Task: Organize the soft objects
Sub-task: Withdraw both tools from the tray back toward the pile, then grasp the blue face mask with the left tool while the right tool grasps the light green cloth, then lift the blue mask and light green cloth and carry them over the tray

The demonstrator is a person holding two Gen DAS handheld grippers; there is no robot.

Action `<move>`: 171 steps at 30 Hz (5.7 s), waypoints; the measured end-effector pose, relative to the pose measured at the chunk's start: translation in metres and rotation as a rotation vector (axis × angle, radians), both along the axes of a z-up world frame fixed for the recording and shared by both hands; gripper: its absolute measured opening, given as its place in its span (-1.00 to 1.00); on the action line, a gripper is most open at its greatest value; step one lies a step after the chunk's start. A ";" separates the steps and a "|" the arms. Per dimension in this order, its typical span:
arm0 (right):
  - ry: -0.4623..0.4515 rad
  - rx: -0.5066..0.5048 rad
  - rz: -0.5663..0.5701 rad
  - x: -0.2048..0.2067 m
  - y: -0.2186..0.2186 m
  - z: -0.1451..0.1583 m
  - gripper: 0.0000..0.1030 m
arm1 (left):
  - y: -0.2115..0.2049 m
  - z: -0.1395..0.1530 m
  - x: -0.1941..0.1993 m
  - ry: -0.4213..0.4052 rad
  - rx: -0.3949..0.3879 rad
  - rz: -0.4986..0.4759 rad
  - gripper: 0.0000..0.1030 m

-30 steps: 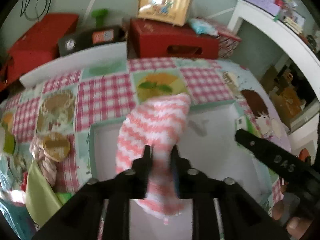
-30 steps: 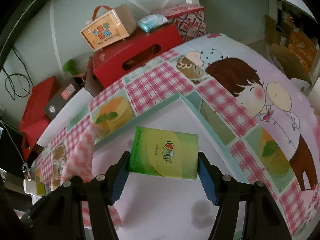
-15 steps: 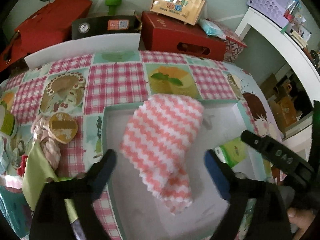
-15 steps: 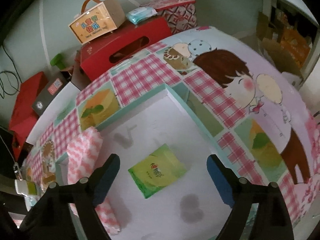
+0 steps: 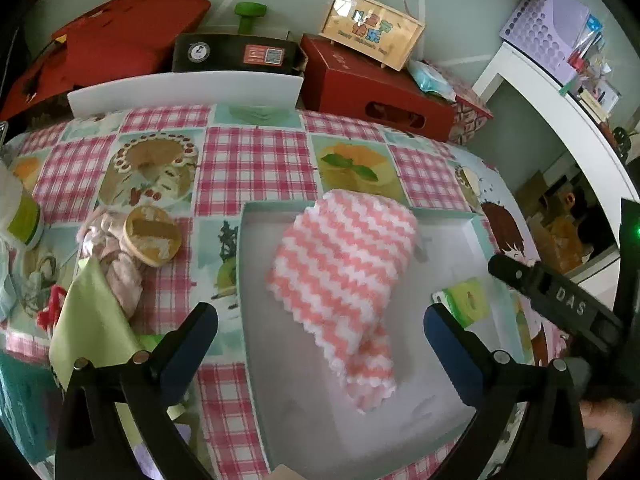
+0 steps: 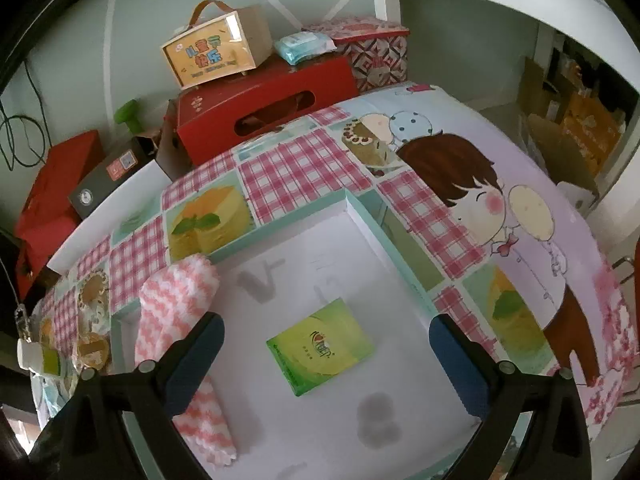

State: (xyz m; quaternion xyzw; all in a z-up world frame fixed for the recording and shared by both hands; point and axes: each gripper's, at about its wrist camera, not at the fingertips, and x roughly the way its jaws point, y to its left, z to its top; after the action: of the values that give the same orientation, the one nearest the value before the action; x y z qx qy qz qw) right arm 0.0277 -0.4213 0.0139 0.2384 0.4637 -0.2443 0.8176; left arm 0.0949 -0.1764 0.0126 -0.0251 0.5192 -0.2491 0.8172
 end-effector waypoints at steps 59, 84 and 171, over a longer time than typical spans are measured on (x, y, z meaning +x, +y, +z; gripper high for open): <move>-0.045 0.062 0.654 0.068 0.250 0.005 1.00 | 0.294 -0.023 0.084 0.232 0.042 0.484 0.99; -0.026 0.109 0.654 0.080 0.252 -0.016 1.00 | 0.301 -0.066 0.092 0.251 0.082 0.475 -0.61; -0.411 0.489 0.871 0.057 0.245 0.032 -0.90 | 0.214 0.059 0.036 -0.041 -0.132 0.241 -0.77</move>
State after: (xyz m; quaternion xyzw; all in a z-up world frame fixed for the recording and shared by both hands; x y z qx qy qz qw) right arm 0.0842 -0.1767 0.0462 0.2505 0.3934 0.2839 0.8378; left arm 0.1313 0.0380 0.0717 -0.1358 0.4780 -0.1830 0.8483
